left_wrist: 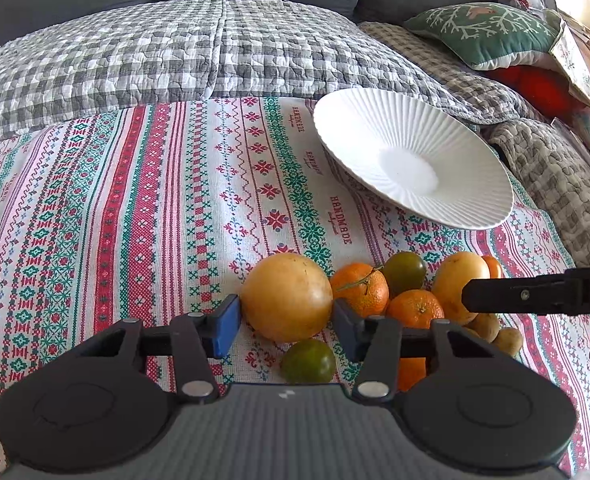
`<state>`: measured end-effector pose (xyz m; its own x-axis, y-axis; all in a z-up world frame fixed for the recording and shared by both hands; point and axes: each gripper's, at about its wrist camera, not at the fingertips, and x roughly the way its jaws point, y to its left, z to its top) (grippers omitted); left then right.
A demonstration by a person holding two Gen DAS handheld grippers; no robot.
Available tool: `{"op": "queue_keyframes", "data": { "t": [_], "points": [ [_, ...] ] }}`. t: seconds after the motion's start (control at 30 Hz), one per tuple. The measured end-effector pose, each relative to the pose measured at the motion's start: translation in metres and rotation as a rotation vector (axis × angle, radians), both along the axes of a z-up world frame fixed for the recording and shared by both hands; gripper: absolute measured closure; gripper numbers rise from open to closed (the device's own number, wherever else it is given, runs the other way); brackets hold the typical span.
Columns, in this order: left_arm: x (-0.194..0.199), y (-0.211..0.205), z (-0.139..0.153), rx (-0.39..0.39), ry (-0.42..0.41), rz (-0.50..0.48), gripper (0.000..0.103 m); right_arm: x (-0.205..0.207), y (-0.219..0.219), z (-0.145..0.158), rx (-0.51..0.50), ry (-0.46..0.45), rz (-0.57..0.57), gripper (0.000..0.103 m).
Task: Organize fruits
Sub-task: 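Grasp the large orange grapefruit with the left tool while the right tool grasps the pale yellow fruit, then carry both held fruits onto the white plate and open both tools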
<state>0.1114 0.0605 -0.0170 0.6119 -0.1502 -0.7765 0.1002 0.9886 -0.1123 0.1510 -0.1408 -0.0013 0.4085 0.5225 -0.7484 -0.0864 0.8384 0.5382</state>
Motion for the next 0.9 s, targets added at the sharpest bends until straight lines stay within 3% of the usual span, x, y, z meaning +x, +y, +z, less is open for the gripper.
{"op": "queue_keyframes", "data": {
  "t": [0.23,0.57,0.9],
  "points": [
    [0.000,-0.007,-0.003,0.055,-0.062,-0.041,0.058,0.007,0.003,-0.014,0.010,0.012,-0.033,0.051],
    [0.000,-0.008,-0.012,0.074,-0.128,-0.054,0.057,0.009,0.005,-0.016,0.015,-0.023,-0.045,0.053],
    [0.002,-0.011,-0.007,0.084,-0.085,-0.033,0.059,0.007,0.004,-0.013,-0.008,-0.021,-0.046,0.057]
  ]
}}
